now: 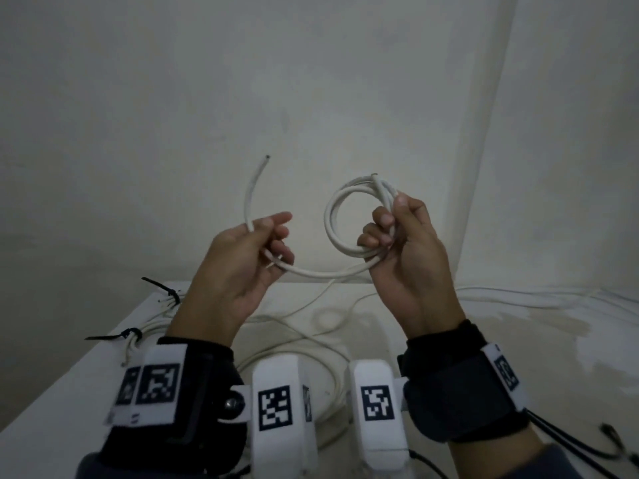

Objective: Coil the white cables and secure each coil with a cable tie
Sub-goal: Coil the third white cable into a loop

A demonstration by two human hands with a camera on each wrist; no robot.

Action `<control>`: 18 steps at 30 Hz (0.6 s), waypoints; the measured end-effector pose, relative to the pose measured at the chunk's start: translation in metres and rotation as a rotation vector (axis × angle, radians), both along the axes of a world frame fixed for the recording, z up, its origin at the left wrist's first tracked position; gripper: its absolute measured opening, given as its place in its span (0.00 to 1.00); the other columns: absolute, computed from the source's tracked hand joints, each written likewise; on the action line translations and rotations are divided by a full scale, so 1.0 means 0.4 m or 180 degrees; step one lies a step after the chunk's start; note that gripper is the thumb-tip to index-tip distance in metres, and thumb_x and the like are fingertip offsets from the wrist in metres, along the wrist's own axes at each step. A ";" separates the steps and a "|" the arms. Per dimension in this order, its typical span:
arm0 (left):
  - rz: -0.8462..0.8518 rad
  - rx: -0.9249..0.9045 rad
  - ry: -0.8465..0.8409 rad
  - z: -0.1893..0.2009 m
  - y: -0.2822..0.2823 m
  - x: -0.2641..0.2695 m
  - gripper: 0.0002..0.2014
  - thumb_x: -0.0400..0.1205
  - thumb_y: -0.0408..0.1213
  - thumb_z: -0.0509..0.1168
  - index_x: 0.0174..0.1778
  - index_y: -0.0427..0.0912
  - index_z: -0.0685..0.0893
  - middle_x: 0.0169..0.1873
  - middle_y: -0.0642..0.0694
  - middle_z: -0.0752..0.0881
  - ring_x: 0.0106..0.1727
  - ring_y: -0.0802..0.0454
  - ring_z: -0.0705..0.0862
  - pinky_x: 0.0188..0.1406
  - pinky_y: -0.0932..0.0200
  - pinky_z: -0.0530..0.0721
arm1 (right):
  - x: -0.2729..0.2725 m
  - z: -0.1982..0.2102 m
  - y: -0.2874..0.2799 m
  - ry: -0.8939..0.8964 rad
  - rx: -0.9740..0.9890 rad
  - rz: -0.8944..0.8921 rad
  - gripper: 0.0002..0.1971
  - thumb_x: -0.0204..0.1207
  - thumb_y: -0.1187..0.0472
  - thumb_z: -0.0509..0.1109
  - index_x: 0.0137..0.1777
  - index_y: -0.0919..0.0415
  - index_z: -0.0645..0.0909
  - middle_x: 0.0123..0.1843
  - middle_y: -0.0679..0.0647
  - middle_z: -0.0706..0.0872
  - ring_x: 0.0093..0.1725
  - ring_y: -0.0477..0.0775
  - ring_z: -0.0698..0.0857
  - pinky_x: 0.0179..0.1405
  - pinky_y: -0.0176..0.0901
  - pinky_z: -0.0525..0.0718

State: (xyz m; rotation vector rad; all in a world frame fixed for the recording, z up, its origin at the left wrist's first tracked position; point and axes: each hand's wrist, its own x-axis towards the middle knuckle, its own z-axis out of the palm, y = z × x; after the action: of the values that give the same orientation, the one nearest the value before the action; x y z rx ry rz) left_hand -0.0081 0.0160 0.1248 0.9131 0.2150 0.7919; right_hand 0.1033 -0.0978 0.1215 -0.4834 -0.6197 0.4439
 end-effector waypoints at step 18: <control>0.0166 0.0631 -0.0828 0.032 0.007 -0.035 0.10 0.86 0.27 0.52 0.57 0.36 0.78 0.36 0.47 0.90 0.31 0.60 0.80 0.31 0.68 0.79 | -0.037 -0.006 0.004 -0.0398 -0.0531 0.1181 0.08 0.78 0.61 0.61 0.37 0.56 0.70 0.24 0.48 0.65 0.20 0.42 0.62 0.17 0.31 0.63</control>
State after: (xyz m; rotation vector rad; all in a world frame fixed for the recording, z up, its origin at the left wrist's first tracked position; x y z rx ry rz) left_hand -0.0221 0.0187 0.1375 0.9824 -0.0690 0.9838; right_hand 0.0886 -0.0961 0.1190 -0.5592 -0.8011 0.8265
